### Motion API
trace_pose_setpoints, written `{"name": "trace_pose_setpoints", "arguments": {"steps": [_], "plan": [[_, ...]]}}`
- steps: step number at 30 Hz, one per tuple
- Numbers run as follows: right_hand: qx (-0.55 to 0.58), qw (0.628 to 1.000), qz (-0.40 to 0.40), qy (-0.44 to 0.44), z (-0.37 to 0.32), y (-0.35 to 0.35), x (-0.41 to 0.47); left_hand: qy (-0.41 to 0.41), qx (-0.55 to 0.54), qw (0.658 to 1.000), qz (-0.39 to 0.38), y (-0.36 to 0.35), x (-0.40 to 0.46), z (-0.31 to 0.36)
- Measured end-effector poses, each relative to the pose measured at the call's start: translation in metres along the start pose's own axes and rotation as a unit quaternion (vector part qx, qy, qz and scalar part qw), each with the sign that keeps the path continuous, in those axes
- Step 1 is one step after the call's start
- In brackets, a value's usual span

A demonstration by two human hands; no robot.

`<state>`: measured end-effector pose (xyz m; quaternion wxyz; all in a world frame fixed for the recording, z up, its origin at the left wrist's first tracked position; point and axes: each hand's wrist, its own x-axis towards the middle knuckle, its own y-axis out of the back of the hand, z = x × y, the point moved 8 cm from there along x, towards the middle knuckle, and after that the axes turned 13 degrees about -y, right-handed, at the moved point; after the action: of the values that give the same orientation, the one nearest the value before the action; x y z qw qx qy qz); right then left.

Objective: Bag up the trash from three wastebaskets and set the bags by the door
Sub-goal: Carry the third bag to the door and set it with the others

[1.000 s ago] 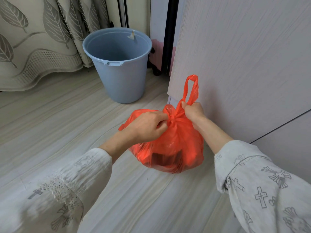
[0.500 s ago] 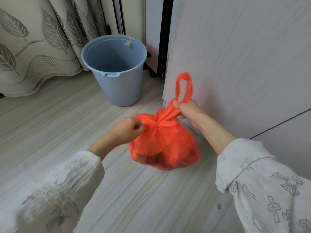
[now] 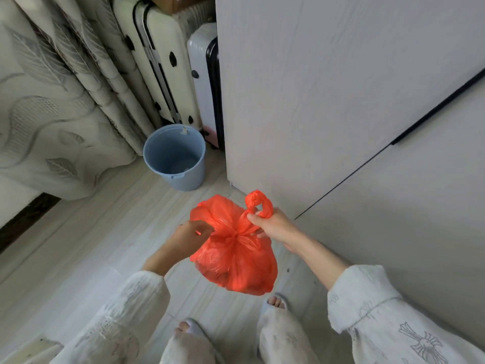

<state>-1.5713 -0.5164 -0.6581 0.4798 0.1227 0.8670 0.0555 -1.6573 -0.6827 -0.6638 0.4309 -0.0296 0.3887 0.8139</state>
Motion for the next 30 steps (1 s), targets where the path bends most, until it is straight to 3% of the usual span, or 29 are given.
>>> {"name": "trace_pose_setpoints", "arguments": {"steps": [5, 10, 15, 22, 30], "plan": [[-0.016, 1.000, 0.008, -0.011, -0.008, 0.038, -0.129, -0.020, -0.024, 0.999, -0.034, 0.040, -0.073, 0.114], [-0.043, 0.996, 0.081, 0.003, -0.001, 0.098, -0.220, -0.092, -0.063, 0.993, -0.032, 0.055, -0.114, 0.222], [0.058, 0.981, 0.186, 0.007, 0.028, 0.169, -0.316, -0.188, -0.056, 0.978, -0.065, 0.052, -0.133, 0.311], [0.305, 0.903, 0.302, 0.017, 0.140, 0.199, -0.462, -0.320, -0.044, 0.930, -0.177, -0.015, -0.191, 0.407], [0.428, 0.785, 0.448, -0.020, 0.304, 0.233, -0.608, -0.399, 0.004, 0.856, -0.329, -0.164, -0.275, 0.525]]}}
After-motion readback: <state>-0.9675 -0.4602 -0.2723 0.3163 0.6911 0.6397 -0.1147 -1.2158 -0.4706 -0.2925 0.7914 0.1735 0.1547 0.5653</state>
